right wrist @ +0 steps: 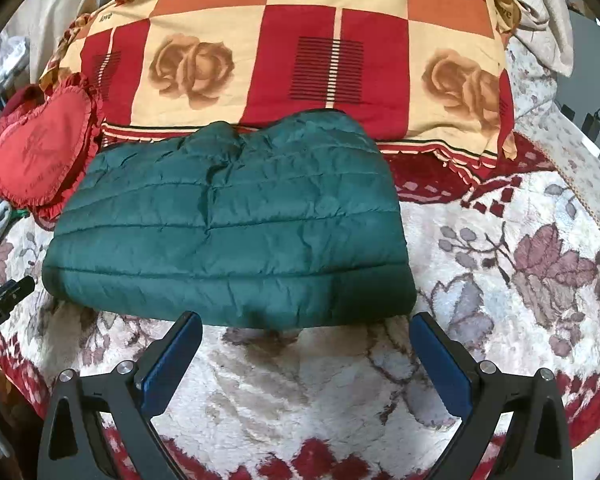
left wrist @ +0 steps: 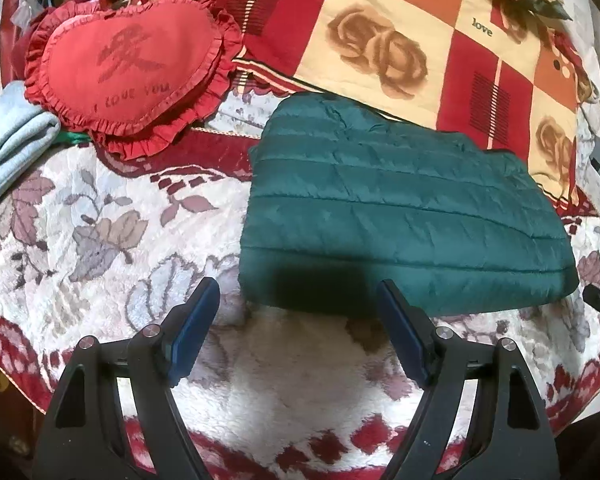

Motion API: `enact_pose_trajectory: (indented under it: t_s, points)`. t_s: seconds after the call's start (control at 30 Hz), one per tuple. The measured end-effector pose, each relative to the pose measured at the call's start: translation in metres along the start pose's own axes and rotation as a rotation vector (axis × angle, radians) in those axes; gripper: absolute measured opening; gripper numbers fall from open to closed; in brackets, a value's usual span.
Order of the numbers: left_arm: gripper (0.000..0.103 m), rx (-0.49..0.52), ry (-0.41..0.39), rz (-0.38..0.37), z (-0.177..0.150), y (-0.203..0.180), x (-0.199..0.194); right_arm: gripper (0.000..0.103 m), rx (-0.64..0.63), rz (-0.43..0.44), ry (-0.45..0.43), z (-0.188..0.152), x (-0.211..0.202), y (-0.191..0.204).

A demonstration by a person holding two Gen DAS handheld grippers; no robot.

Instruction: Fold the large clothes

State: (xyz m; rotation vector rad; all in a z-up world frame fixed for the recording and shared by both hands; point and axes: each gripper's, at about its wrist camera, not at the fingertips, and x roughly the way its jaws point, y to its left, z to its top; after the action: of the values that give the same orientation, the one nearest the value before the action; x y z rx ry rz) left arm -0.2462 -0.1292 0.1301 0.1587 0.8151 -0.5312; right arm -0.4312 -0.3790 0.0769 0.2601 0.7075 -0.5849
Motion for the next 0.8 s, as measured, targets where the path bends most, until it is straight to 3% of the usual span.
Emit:
enact_pose_trajectory:
  t_s: [0.23,0.4,0.6,0.8]
  points:
    - [0.081,0.035,-0.001,-0.011,-0.004,-0.015,-0.002,0.103,-0.012,0.006,-0.008,-0.001,-0.001,0.011]
    - [0.081,0.022,0.003,-0.024,-0.003,-0.01,0.003,0.102,0.004,-0.005,-0.015,0.003,0.003,-0.005]
    - [0.081,-0.102,0.072,-0.076,0.004,0.028,0.032,0.103,0.116,0.018,0.018,0.012,0.023,-0.047]
    - [0.081,-0.217,0.096,-0.175,0.013,0.057,0.054,0.103,0.177,0.089,0.061,0.021,0.055,-0.073]
